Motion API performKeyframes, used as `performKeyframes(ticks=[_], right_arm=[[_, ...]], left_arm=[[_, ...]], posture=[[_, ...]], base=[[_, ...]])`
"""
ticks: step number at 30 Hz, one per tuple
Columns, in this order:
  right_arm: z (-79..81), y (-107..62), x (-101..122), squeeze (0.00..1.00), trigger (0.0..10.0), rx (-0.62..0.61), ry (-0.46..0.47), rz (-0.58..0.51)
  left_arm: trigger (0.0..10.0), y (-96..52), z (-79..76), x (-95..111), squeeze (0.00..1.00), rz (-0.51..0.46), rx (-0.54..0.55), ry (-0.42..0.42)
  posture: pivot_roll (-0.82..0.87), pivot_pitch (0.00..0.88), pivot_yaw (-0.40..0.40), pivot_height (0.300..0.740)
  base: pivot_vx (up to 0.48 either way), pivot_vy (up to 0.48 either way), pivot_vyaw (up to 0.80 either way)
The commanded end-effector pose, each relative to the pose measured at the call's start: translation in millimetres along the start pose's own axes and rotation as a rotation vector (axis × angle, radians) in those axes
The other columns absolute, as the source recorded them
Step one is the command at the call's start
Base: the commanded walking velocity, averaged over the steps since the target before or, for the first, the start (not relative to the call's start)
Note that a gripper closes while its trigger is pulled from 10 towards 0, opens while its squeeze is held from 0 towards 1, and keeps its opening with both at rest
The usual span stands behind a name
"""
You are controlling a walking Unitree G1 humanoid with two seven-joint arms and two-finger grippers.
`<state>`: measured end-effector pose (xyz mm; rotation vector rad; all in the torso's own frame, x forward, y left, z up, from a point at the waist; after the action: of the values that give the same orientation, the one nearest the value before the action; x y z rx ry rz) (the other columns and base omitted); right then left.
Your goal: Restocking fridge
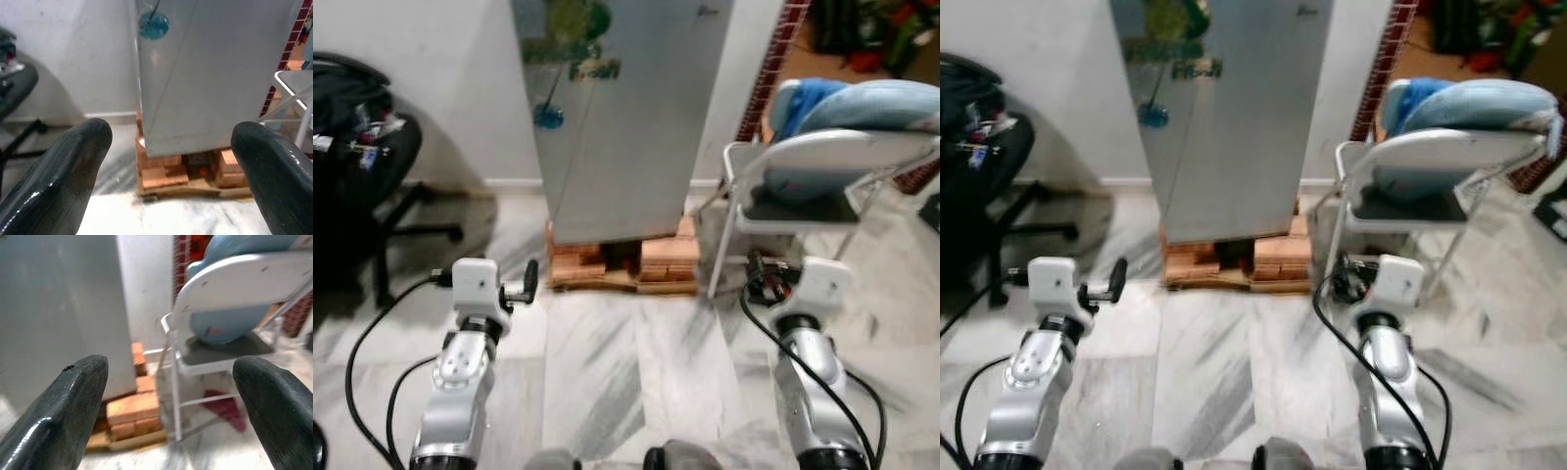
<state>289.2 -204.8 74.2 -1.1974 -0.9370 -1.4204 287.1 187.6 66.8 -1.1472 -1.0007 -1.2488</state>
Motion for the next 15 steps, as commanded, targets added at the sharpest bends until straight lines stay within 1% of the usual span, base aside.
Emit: performKeyframes(ticks=[1,2,3,4,10,15], right_arm=[[8.5,-3.2,-1.5,0.15,10.0,0.019,0.014,0.002],[9.5,-3.6,-2.5,0.10,10.0,0.020,0.015,0.004],[11.0,-3.6,-3.9,0.03,10.0,0.019,0.016,0.006],[12.2,-2.8,-4.5,0.00,10.0,0.019,0.019,0.008],[19.0,2.1,-3.4,0.00,10.0,0.025,0.024,0.003],[18.0,3.7,-3.2,0.00,10.0,0.028,0.019,0.004]], left_arm=[[10.0,-0.9,6.1,-3.9,0.00,0.014,0.008,0.006],[10.0,0.6,5.1,-3.8,0.00,0.017,0.005,0.005],[10.0,2.4,3.7,-2.7,0.00,0.016,0.000,0.005],[10.0,3.5,3.0,-2.1,0.00,0.015,-0.003,0.005],[10.0,9.4,-2.7,3.1,0.00,0.004,-0.020,0.003],[10.0,9.8,-0.8,3.0,0.00,0.005,-0.011,0.006]], posture=[[0.01,0.040,-0.001,0.740],[0.01,0.039,0.000,0.740],[0.01,0.035,0.005,0.740],[0.01,0.034,0.009,0.740],[0.01,0.037,0.006,0.740],[0.01,0.037,0.000,0.740]], base=[[0.330,0.349,-0.80],[0.330,0.349,-0.80],[0.319,0.360,-0.80],[0.315,0.360,-0.80],[0.288,0.383,-0.80],[0.000,0.433,-0.80]])
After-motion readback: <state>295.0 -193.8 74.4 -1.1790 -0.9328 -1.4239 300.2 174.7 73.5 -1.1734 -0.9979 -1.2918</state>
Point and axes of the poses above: a point about 5 cm out from each wrist's last joint towards the gripper, its own y axis pointing out of the wrist towards the gripper, its own x axis along the axis of the wrist's last joint, z = x × y, the point moved 3 cm from there along y, pointing out of the wrist towards the gripper, and after that the axes turned 7 degrees about y, right-handed, at the moved point
